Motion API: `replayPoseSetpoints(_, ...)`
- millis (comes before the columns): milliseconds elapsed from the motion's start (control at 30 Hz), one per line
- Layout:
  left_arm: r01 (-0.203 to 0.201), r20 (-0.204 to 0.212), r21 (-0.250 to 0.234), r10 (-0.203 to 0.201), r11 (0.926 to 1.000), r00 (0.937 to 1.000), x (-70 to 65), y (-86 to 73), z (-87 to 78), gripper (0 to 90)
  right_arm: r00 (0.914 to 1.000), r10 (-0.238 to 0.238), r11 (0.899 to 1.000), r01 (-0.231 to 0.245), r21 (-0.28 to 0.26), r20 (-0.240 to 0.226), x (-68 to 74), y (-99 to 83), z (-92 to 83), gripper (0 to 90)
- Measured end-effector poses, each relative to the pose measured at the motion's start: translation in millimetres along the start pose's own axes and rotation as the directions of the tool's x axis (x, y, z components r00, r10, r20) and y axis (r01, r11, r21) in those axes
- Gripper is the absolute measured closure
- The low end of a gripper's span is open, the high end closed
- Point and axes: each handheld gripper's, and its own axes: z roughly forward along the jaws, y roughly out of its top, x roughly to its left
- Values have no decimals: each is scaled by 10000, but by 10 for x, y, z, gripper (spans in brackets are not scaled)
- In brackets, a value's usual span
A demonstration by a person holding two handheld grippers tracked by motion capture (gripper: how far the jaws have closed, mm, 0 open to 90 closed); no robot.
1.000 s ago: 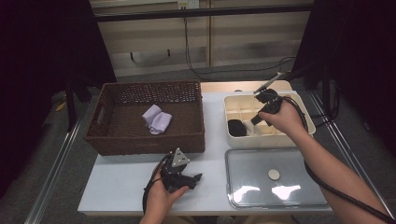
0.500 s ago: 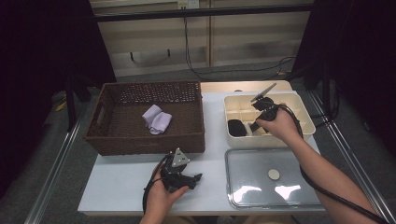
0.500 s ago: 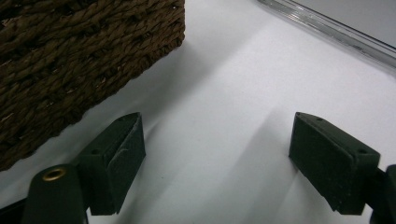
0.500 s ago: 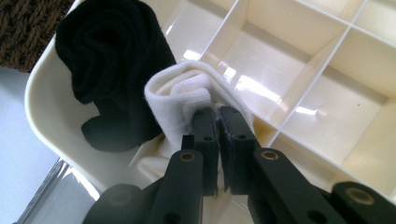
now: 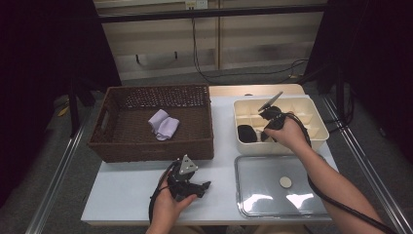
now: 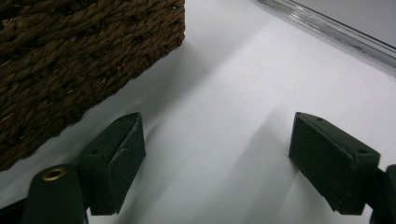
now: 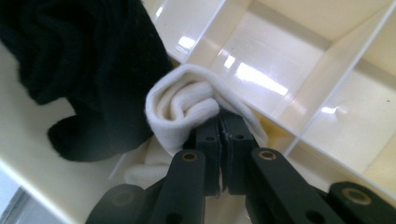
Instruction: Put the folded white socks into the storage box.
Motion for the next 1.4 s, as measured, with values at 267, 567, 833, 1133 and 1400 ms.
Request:
replayPoseSetpoints(267, -2, -1, -1, 2, 10000, 10000, 0, 0, 0, 182, 9996, 140, 9995, -147, -272, -238, -32, -39, -14, 856)
replayPoseSetpoints(567, 62, 37, -14, -62, 10000, 10000, -3, -1, 2, 182, 9984, 193, 9951, -244, -963, -536, -102, -136, -180, 792)
replayPoseSetpoints(833, 13, 25, -11, -13, 10000, 10000, 1, -1, 2, 182, 9982, -71, 9901, -14, -1407, -599, -74, -195, -395, 739)
replayPoseSetpoints(1133, -4, 22, -22, 4, 10000, 10000, 4, -1, 1, 183, 9968, -514, 9817, 392, -1861, -607, 40, -284, -564, 609)
replayPoseSetpoints(1400, 3, 17, -13, -3, 10000, 10000, 2, -1, 1, 183, 9949, -752, 9737, 587, -2203, -673, 92, -427, -640, 546)
